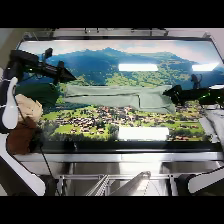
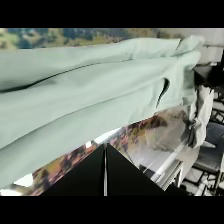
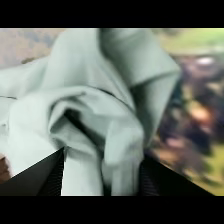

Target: Fold the shirts.

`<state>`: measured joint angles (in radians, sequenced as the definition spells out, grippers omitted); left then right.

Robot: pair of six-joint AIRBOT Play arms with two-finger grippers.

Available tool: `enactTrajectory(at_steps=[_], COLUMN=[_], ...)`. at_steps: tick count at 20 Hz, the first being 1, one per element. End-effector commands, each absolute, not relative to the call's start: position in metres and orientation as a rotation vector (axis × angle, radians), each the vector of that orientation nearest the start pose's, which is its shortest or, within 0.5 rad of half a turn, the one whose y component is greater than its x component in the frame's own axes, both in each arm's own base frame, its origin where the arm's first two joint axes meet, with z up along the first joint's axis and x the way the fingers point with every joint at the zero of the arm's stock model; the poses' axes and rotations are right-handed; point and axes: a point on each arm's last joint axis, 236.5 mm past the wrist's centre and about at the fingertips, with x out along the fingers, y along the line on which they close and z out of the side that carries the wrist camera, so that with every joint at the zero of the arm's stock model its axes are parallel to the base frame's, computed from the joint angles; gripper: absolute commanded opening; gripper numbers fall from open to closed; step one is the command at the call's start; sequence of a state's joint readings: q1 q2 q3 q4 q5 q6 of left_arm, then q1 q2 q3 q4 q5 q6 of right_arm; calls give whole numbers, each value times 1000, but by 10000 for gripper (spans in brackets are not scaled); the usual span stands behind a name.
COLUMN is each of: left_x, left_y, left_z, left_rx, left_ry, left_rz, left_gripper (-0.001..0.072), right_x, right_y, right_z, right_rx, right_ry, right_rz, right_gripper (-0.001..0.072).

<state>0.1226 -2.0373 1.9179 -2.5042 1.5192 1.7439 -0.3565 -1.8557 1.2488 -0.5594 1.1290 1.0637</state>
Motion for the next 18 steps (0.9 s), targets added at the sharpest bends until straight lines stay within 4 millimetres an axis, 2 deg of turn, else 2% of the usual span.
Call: enactTrajectory(at_steps=[1,3,4,6,8,10,12,13,14,15,17,18], left_x=[509,505,500,488,476,463,444,437,436,432,430,430], left_y=[-189,-227,-244,-269,-280,-296,-317,-329,-340,-360,-393,-408], left_z=[-35,-68,-85,-114,-137,-147,-154,-154,-145,-132,-108,-99], left_rx=[-673,-580,-523,-395,-257,-192,-171,-159,-171,-204,-271,-316], left_ry=[1399,1424,1435,1477,1542,1585,1615,1611,1597,1579,1527,1501], left_rz=[-703,-691,-685,-685,-641,-639,-674,-696,-719,-772,-848,-875], left_gripper=[12,8,8,7,7,8,8,-1,9,9,9,9], right_x=[474,476,476,476,476,478,478,478,478,477,475,474], right_y=[62,78,81,77,63,45,25,16,9,2,1,7], right_z=[-113,-114,-114,-108,-93,-70,-39,-19,0,24,71,95], right_rx=[918,904,899,909,925,929,920,908,889,868,819,810], right_ry=[1270,1286,1288,1288,1274,1237,1189,1160,1131,1096,1017,975], right_rz=[404,431,436,452,468,481,500,515,528,545,580,602], right_gripper=[483,133,18,16,16,16,16,16,16,16,16,16])
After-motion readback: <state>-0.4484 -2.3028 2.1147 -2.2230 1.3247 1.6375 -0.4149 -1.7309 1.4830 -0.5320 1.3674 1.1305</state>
